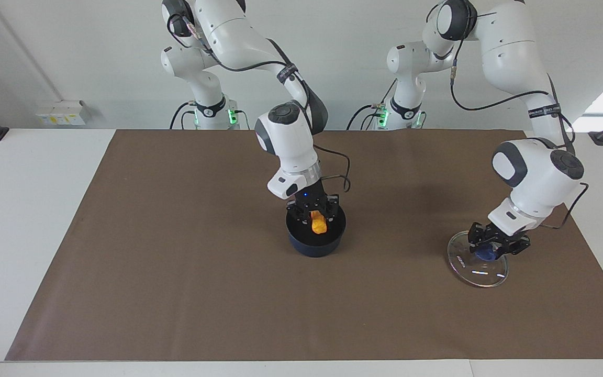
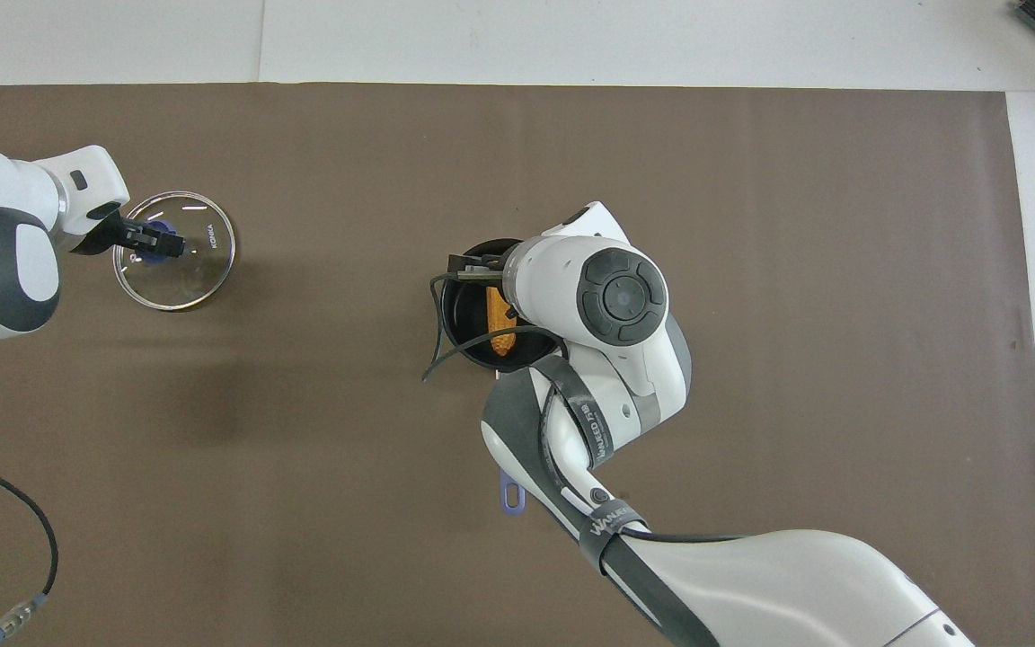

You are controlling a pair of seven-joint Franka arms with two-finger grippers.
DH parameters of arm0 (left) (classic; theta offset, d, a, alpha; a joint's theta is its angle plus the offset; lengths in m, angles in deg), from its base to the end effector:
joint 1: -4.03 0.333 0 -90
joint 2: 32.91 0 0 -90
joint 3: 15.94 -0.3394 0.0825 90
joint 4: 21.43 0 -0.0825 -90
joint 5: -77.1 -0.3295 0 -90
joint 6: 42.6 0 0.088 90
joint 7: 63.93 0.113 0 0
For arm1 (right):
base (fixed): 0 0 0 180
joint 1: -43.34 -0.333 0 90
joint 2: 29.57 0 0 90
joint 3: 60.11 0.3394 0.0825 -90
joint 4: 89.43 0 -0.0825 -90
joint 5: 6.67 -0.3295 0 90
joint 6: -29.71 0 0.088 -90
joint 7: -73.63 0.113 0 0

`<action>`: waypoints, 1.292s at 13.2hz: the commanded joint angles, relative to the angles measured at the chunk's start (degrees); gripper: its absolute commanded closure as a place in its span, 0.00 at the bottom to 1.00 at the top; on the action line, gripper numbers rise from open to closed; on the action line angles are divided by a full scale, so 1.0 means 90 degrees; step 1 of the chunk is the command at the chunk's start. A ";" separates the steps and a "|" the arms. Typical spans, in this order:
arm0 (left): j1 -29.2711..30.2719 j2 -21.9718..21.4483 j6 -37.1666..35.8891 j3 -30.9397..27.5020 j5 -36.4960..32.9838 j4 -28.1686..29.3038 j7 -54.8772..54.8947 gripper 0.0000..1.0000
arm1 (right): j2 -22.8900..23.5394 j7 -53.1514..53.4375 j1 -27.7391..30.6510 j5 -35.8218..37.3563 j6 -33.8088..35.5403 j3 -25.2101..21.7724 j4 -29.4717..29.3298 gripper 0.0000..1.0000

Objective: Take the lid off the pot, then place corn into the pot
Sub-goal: 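Lower the corn into the pot and open the right gripper, then set the lid on the table with the left gripper while the right gripper withdraws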

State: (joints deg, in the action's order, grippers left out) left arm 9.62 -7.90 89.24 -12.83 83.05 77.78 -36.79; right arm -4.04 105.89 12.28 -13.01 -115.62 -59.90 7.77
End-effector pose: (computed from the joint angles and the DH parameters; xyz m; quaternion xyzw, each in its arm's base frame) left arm 0.6387 0.0296 0.3888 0.9804 -0.1782 0.0775 0.0334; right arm 0.5709 0.3452 0.4244 -0.9787 0.0472 -0.1450 0.1374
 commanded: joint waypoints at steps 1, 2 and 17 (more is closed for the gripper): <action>-0.0005 0.0052 -0.0049 -0.0013 0.0139 -0.0163 0.0080 0.00 | 0.0054 -0.0186 0.0150 -0.0165 -0.0210 0.0046 -0.0057 0.00; -0.0015 0.0062 -0.0059 -0.0013 0.0139 -0.0173 0.0032 0.00 | -0.0043 -0.0186 0.0247 -0.0136 -0.0210 -0.0002 -0.0067 0.00; -0.0767 -0.2514 -0.3950 -0.0003 -0.0799 -0.1529 -0.2342 0.00 | -0.2747 -0.1827 0.2346 0.0362 0.3870 -0.0081 -0.0057 0.00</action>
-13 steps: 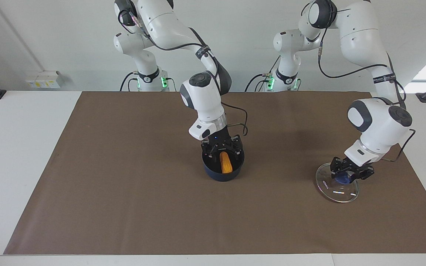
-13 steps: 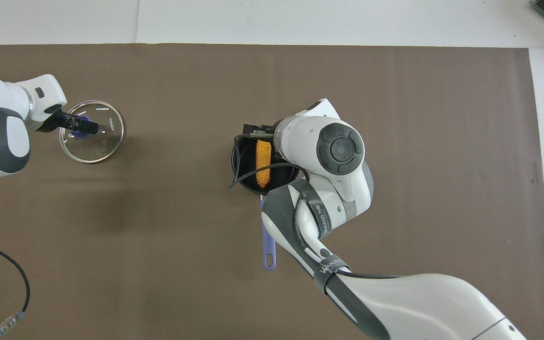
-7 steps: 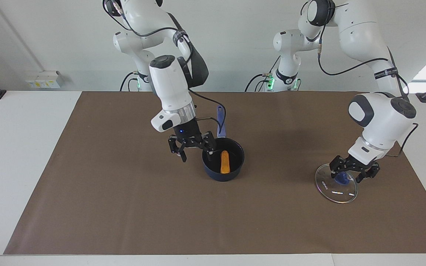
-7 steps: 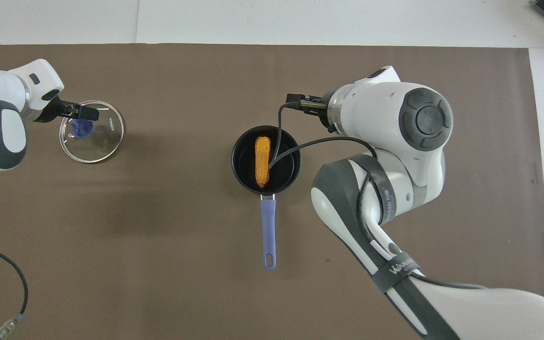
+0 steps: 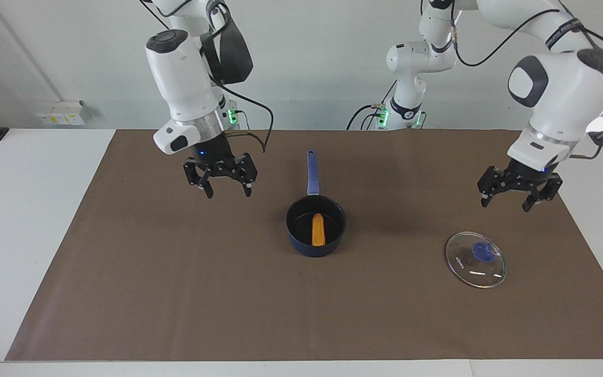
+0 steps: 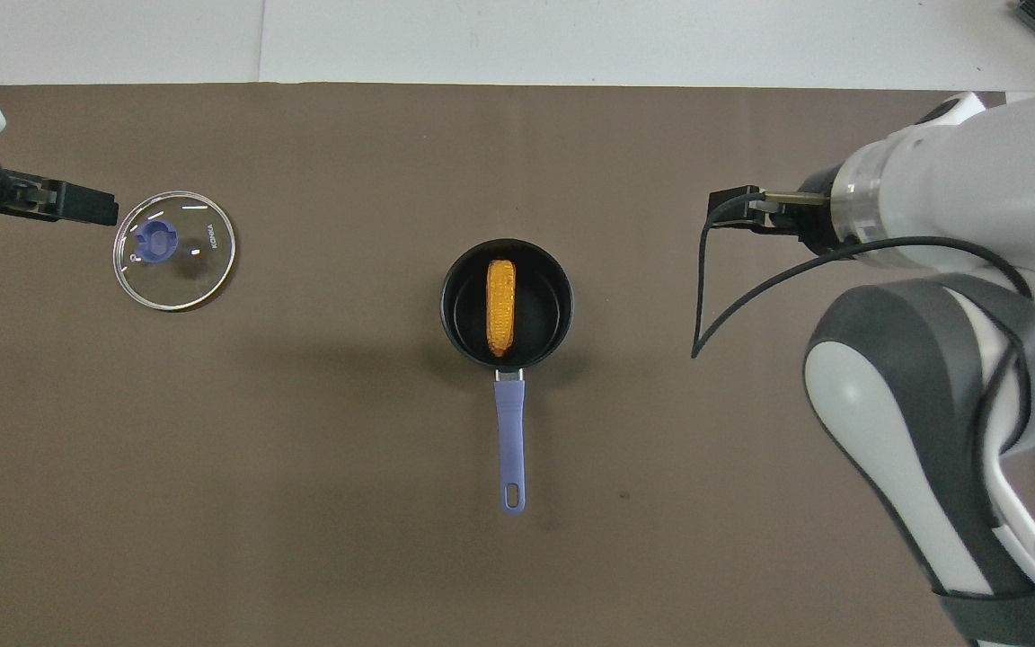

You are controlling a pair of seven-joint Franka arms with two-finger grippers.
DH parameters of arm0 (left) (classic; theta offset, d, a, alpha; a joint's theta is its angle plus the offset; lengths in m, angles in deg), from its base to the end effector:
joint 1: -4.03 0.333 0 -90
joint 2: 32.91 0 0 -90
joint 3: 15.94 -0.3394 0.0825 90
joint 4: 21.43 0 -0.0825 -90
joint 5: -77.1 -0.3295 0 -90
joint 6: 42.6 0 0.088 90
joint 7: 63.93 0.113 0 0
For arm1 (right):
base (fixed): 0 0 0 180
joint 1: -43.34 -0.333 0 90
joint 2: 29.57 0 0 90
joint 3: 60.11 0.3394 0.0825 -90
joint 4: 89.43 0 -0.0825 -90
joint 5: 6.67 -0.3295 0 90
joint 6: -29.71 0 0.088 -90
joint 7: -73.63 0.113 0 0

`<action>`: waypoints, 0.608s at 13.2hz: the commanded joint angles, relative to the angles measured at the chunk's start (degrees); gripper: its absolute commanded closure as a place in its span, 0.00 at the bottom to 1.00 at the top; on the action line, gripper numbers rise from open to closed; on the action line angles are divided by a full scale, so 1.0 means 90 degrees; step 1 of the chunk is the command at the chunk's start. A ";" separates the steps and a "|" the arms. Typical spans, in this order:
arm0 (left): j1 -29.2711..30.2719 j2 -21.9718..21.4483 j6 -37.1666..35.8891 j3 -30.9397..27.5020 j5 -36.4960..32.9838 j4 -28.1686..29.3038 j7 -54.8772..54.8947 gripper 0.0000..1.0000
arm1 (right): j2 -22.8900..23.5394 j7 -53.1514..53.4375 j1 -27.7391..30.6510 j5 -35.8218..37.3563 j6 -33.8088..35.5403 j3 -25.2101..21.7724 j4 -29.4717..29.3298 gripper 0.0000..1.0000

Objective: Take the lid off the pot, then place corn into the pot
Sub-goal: 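Set the lid on the table with the left gripper while the right gripper withdraws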

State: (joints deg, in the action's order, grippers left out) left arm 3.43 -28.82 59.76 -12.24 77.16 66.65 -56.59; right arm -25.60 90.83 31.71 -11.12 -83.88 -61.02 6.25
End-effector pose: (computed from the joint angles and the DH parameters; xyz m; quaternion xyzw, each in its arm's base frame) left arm 0.5440 -0.0395 0.6400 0.9909 -0.1007 0.0889 0.0004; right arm 0.5464 0.1092 0.6037 -0.9897 0.0671 -0.1088 0.0648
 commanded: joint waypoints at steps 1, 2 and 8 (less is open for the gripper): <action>-0.0080 -0.0404 -0.1076 -0.0060 -0.0154 -0.0371 -0.0142 0.00 | -0.0469 -0.0173 0.0324 0.0153 0.0588 0.0024 0.0092 0.00; -0.0080 -0.0580 -0.1273 -0.0060 -0.0134 -0.0372 -0.0151 0.00 | -0.0557 -0.0241 0.0480 0.0163 0.0832 0.0024 -0.0024 0.00; -0.0042 -0.0953 -0.2602 -0.0030 -0.0134 -0.0867 -0.0142 0.00 | -0.0645 -0.1275 0.1232 0.0192 0.2599 0.0024 -0.1216 0.00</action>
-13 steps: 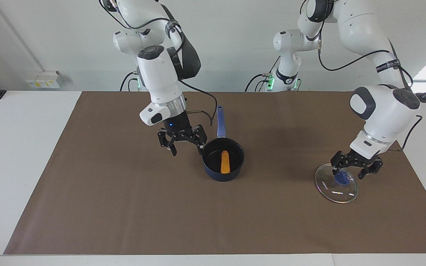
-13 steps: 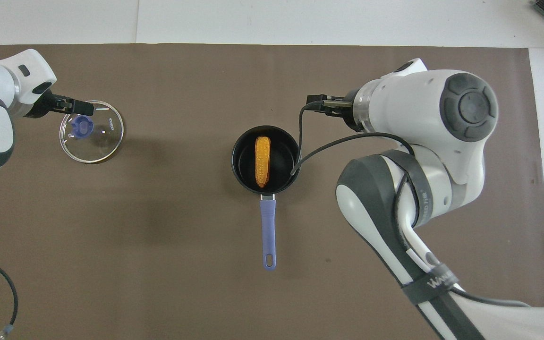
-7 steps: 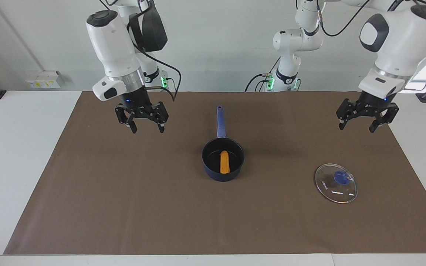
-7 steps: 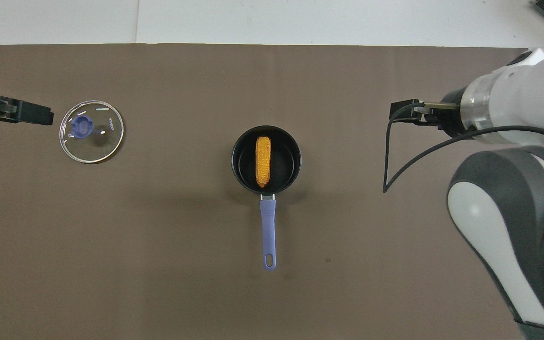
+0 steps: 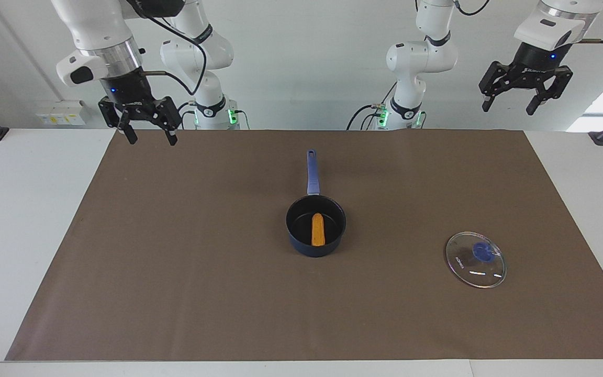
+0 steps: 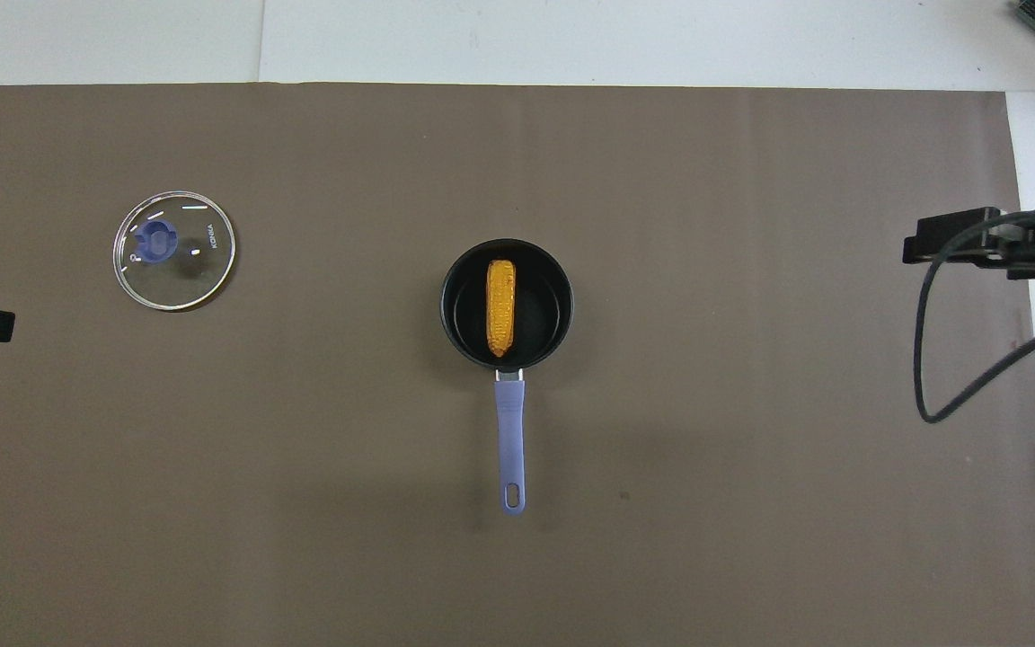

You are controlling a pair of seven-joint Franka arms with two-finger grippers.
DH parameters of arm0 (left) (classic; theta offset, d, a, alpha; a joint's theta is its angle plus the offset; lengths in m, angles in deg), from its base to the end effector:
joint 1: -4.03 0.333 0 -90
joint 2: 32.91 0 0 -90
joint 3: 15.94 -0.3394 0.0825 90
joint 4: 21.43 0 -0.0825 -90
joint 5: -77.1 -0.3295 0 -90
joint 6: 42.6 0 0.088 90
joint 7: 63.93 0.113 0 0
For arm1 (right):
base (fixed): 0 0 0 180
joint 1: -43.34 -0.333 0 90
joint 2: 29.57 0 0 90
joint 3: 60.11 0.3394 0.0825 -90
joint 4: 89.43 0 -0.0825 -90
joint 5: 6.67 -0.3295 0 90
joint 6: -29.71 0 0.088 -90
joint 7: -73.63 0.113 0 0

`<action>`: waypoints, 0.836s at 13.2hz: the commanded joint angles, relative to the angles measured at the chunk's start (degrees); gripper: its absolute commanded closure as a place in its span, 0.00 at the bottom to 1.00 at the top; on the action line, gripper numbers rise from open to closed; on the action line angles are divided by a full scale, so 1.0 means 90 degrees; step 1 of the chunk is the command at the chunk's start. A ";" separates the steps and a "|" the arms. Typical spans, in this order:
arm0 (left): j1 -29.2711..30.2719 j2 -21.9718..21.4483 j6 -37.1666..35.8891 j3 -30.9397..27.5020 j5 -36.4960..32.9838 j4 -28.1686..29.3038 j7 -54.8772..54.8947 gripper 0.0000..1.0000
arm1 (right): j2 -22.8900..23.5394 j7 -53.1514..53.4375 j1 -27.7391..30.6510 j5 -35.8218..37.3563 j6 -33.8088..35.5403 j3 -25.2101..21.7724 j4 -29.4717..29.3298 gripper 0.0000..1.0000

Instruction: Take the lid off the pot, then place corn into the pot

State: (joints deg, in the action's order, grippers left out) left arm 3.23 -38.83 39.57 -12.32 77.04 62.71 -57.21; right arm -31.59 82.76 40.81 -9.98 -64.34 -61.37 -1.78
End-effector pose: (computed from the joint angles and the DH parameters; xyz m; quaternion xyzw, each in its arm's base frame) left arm 0.4469 -0.0368 0.7204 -0.9947 0.0969 -0.0343 0.0045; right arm 0.4961 0.0169 0.6837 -0.9945 0.0683 -0.0704 0.0358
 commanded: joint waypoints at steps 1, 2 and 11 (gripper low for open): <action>-0.0018 0.0285 -0.0572 -0.0021 -0.0111 -0.0694 -0.0054 0.00 | -0.0039 -0.0602 0.0328 0.0142 0.0585 0.0053 -0.0334 0.00; -0.0028 0.0412 -0.0652 -0.0021 -0.0159 -0.0832 -0.0015 0.00 | -0.0194 -0.0769 0.0416 0.0239 0.0597 0.0082 -0.0228 0.00; 0.0040 0.0188 -0.0779 -0.0090 -0.0208 -0.0638 -0.0024 0.00 | -0.0420 -0.0663 0.0437 0.0172 0.0899 0.0102 0.0027 0.00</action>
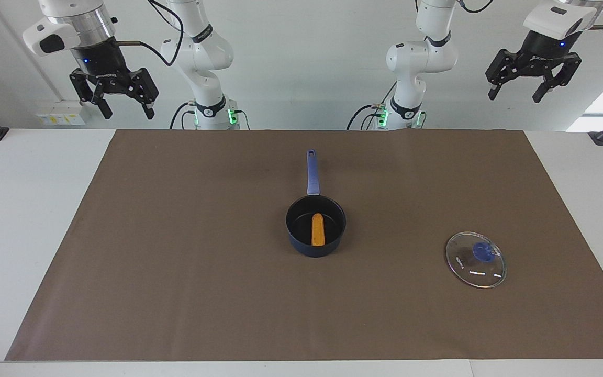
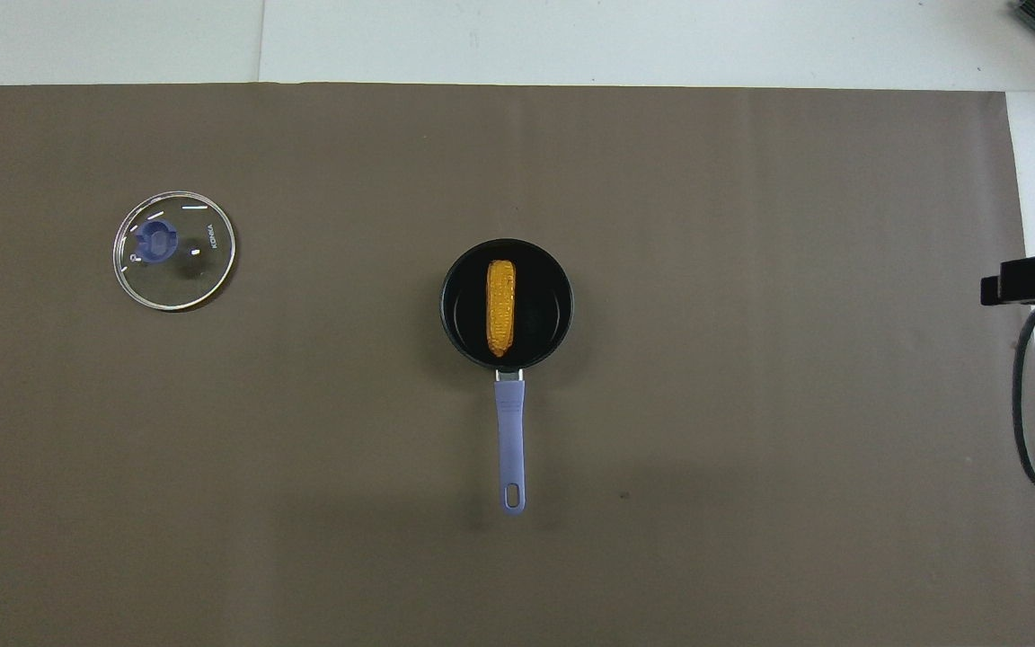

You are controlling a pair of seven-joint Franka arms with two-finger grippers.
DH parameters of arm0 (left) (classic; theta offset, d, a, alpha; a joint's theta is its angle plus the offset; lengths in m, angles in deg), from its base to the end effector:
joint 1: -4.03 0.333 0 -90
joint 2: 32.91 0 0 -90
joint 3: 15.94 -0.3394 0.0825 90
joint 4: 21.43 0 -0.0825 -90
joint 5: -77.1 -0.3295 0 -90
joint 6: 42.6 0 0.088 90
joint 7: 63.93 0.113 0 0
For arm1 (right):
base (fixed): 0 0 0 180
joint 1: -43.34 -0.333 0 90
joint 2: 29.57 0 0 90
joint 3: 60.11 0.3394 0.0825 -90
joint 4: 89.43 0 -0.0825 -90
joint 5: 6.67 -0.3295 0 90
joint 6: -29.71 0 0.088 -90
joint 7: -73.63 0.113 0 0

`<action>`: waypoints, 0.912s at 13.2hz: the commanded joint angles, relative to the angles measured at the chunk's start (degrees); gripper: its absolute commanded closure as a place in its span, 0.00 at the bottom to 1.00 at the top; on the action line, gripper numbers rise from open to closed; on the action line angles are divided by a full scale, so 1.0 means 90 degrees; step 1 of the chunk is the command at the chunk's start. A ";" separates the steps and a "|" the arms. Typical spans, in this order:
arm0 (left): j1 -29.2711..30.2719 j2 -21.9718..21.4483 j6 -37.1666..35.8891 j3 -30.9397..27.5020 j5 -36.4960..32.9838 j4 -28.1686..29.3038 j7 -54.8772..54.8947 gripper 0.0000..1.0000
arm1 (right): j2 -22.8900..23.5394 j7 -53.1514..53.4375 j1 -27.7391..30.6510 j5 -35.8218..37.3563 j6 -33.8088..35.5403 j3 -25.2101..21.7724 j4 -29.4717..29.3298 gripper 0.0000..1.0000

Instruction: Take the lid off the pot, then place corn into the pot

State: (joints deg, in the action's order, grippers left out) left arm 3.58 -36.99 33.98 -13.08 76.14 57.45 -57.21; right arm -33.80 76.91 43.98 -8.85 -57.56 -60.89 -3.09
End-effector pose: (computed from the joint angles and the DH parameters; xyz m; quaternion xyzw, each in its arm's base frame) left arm 0.4453 -0.0249 0.7332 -0.9962 0.0853 -0.0152 0.0103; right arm 0.4701 -0.0075 0.7000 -0.9980 0.0392 -0.0447 0.0202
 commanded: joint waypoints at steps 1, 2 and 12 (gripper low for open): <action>0.0001 -0.0006 -0.0179 -0.0005 -0.0089 -0.0053 -0.0004 0.00 | -0.0174 0.0045 0.0085 0.0076 0.0136 0.0049 0.0172 0.00; 0.0001 -0.0006 -0.0227 -0.0005 -0.0089 -0.0053 -0.0004 0.00 | -0.0165 0.0045 0.0104 0.0066 0.0136 0.0039 0.0163 0.00; 0.0020 0.0092 -0.0179 -0.0044 -0.0098 0.0074 -0.0014 0.00 | -0.0174 0.0076 0.0095 0.0183 0.0331 0.0039 0.0182 0.00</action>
